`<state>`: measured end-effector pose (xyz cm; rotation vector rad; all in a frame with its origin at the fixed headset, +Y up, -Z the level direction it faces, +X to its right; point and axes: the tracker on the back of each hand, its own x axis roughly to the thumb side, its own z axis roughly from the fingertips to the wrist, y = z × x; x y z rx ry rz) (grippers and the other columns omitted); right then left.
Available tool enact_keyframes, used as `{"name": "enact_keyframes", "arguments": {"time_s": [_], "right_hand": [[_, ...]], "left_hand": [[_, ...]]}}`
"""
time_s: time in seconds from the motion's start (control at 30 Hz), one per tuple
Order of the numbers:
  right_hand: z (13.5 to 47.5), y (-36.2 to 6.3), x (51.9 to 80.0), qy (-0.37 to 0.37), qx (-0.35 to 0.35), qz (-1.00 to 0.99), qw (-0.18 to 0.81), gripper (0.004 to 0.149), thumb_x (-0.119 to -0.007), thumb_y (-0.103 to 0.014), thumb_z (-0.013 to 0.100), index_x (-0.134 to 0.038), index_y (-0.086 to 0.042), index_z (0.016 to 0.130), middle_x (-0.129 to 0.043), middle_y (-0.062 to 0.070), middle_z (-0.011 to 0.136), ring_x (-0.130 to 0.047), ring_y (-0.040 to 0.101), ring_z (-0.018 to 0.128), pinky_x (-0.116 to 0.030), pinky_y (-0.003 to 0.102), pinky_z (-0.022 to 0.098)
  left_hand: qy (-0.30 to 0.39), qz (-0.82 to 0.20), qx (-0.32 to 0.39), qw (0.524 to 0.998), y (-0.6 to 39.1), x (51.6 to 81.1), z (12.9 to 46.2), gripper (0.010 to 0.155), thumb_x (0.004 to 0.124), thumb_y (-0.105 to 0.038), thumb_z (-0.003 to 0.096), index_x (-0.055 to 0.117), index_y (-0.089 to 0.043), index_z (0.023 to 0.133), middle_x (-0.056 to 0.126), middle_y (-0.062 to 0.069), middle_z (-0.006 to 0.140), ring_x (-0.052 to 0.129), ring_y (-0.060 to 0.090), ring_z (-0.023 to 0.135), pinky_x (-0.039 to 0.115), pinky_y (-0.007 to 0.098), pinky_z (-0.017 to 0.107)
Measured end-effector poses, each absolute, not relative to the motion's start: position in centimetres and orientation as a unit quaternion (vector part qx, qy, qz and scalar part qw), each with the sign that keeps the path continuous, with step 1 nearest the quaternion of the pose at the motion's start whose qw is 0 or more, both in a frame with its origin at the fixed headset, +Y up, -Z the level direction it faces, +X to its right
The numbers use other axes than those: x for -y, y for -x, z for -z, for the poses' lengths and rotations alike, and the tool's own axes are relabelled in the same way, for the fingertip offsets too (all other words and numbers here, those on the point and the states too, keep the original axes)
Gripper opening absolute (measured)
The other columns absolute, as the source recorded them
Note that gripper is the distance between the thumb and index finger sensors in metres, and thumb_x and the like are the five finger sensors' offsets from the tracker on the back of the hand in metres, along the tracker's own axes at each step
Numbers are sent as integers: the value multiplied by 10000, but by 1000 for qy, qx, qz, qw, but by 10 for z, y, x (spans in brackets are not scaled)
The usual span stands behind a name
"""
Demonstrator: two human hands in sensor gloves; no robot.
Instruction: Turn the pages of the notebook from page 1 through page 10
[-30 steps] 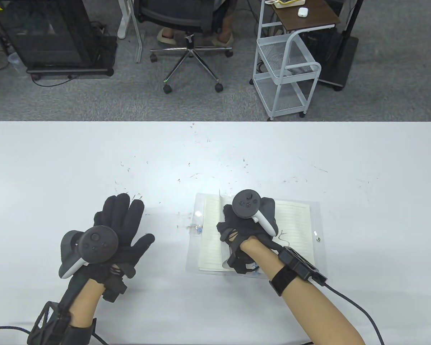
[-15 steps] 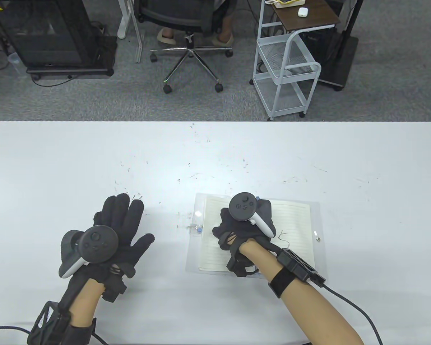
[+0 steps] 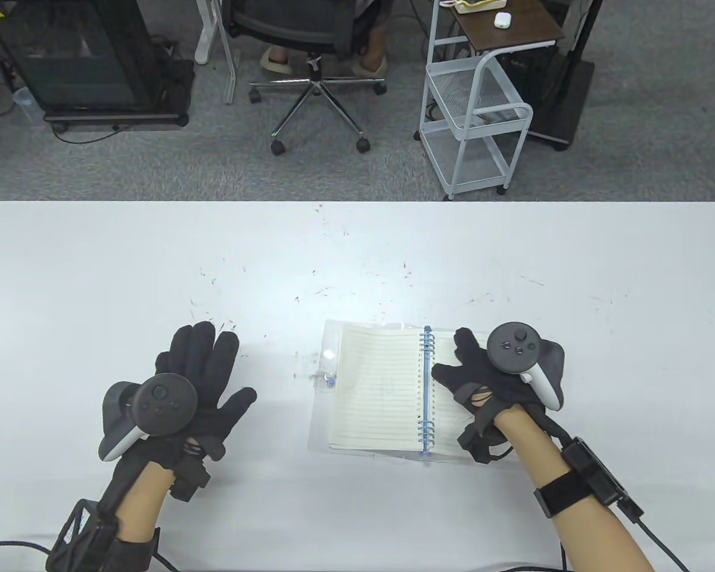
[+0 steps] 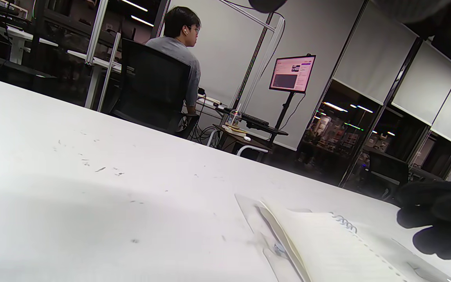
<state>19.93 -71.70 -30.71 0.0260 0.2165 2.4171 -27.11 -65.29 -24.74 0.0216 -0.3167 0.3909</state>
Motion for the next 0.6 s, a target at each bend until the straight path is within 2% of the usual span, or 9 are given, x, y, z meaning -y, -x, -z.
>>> {"name": "enact_keyframes", "arguments": {"time_s": [0.17, 0.27, 0.4, 0.6], "right_hand": [[300, -222, 734, -7, -97, -954, 284, 903, -862, -565, 448, -325, -95, 1003, -443, 322, 1030, -568, 603, 882, -558, 721, 571], [299, -227, 748, -5, -151, -959, 239, 1001, -836, -672, 444, -216, -132, 1015, -289, 343, 1047, -388, 659, 915, -431, 768, 594], [298, -226, 767, -12, -210, -958, 193, 1100, -791, -760, 433, -63, -150, 989, -108, 387, 1005, -142, 700, 888, -267, 812, 578], [294, -215, 784, -24, -254, -958, 132, 1142, -767, -774, 431, 26, -135, 946, -34, 380, 973, -30, 679, 854, -196, 816, 566]], "left_hand": [[-7, -191, 155, 969, 270, 654, 248, 864, 634, -698, 437, 376, -269, 1142, 211, 112, 1192, 174, 477, 1139, 284, 736, 725], [-3, -191, 153, 970, 270, 655, 248, 864, 633, -698, 438, 375, -268, 1142, 212, 111, 1192, 174, 478, 1138, 285, 735, 725], [-1, -190, 152, 970, 270, 655, 248, 863, 634, -697, 438, 377, -267, 1142, 212, 112, 1191, 174, 478, 1137, 285, 735, 725], [1, -190, 151, 970, 269, 655, 248, 862, 633, -698, 437, 376, -271, 1141, 212, 111, 1191, 174, 478, 1138, 285, 735, 725]]}}
